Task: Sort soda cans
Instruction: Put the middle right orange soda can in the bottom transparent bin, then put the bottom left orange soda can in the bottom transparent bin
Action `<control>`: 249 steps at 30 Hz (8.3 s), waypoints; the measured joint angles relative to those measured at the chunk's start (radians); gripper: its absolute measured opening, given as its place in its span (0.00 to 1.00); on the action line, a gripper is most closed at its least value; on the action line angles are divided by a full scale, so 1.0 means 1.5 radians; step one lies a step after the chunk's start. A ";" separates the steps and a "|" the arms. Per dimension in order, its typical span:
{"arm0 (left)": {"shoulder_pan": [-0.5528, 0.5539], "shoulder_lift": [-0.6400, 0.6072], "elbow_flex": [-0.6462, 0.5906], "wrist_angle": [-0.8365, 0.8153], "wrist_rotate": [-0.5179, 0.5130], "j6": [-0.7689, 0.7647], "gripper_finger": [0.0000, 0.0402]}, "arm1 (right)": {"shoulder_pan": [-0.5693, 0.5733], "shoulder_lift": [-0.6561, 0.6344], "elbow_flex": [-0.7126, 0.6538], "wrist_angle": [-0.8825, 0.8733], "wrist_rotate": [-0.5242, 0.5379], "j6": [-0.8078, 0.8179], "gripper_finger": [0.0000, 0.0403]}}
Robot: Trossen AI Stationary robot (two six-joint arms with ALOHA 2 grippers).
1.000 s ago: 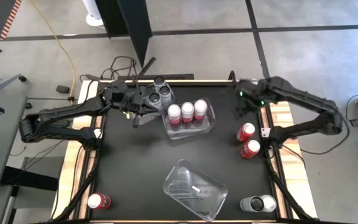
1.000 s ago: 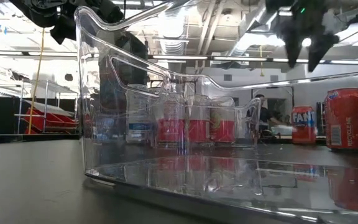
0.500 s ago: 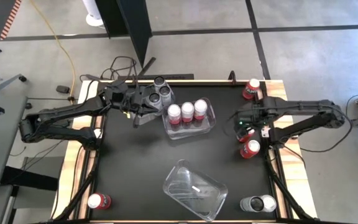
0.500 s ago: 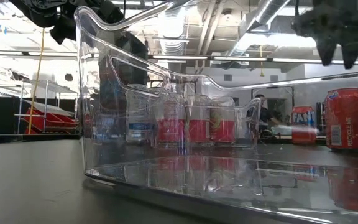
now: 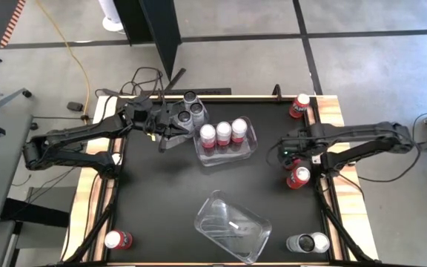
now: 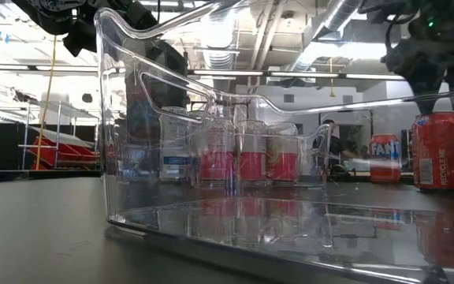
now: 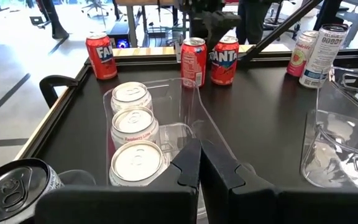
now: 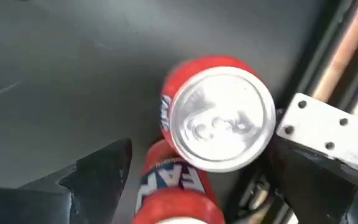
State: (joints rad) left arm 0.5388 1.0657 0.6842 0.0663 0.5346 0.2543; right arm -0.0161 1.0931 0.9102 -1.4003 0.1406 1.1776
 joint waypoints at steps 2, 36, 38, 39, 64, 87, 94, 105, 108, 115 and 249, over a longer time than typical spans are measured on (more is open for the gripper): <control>0.000 0.000 0.000 0.000 0.000 0.000 0.00 | -0.013 0.006 -0.011 0.002 0.001 -0.004 0.99; 0.000 0.000 0.000 0.000 0.000 0.007 0.00 | -0.056 0.054 -0.072 0.169 -0.035 -0.053 0.76; 0.000 0.000 0.000 0.000 0.000 0.007 0.00 | -0.039 0.054 -0.046 0.174 -0.038 -0.056 0.76; 0.000 0.000 0.000 0.000 0.000 0.007 0.00 | -0.029 0.054 -0.034 0.174 -0.037 -0.061 0.76; -0.243 0.011 0.001 0.087 -0.116 -0.109 0.36 | 0.204 0.306 0.421 0.166 -0.022 -0.398 0.76; -0.433 0.008 0.001 0.105 -0.305 -0.214 0.65 | 0.279 0.662 0.790 0.107 -0.025 -0.594 0.76; -0.458 0.008 0.001 0.100 -0.305 -0.233 0.65 | 0.270 0.728 0.808 0.092 -0.025 -0.611 0.76; -0.501 0.008 0.001 0.087 -0.309 -0.232 0.65 | 0.252 0.765 0.809 0.104 -0.005 -0.628 0.77; -0.518 0.008 0.001 0.080 -0.329 -0.232 0.65 | 0.247 0.771 0.808 0.102 -0.005 -0.627 0.77; -0.550 0.008 0.001 0.079 -0.361 -0.230 0.65 | 0.236 0.791 0.808 0.101 -0.002 -0.623 0.77; -0.927 0.172 0.415 -0.956 -0.150 -1.087 0.01 | 0.514 0.692 0.949 -0.114 0.433 -0.578 0.01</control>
State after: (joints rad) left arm -0.8518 1.3243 1.3071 -1.3683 0.3102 -1.3768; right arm 0.7543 2.1307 2.3333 -1.5711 0.7899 0.3113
